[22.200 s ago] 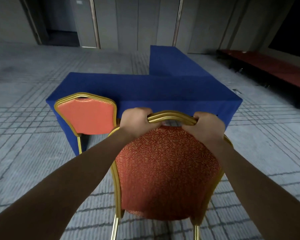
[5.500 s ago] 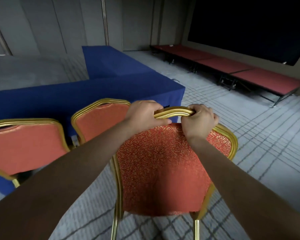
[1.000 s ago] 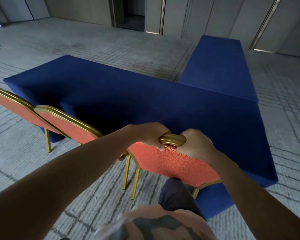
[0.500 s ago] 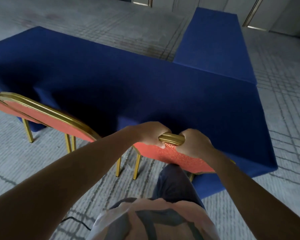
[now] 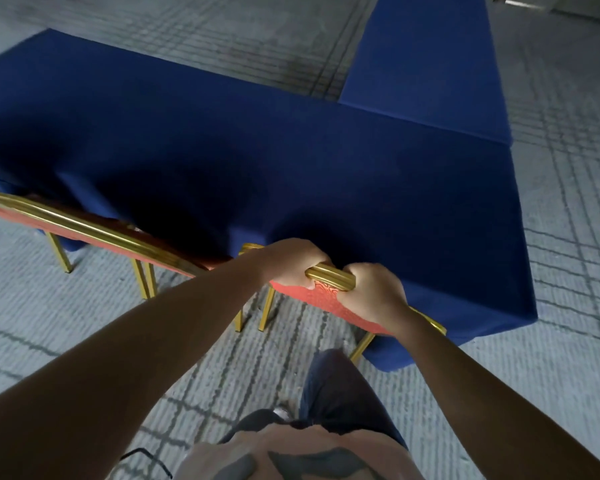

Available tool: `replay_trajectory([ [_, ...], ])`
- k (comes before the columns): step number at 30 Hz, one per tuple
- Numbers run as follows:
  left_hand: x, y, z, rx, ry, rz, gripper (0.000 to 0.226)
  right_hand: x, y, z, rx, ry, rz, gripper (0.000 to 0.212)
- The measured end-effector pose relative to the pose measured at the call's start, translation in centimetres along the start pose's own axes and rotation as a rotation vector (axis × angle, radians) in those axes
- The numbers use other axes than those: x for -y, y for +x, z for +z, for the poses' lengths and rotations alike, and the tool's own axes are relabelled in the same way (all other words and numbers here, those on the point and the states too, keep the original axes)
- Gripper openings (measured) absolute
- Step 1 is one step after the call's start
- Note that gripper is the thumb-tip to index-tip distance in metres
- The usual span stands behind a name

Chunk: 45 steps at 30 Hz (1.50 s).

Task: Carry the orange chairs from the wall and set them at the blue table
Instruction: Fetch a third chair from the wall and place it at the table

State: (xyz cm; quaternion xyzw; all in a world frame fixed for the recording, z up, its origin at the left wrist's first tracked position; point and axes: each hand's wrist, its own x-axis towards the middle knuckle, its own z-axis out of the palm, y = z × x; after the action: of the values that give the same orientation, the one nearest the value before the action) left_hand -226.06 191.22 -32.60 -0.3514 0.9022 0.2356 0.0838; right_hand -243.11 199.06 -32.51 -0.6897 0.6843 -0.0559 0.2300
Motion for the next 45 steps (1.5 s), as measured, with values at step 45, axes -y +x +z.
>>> replay_trajectory([
  [45, -14.8, -9.3, 7.0, -0.288, -0.263, -0.485, 0.089, -3.3, -14.4, -0.4, -0.055, 0.257, -0.125, 0.054],
])
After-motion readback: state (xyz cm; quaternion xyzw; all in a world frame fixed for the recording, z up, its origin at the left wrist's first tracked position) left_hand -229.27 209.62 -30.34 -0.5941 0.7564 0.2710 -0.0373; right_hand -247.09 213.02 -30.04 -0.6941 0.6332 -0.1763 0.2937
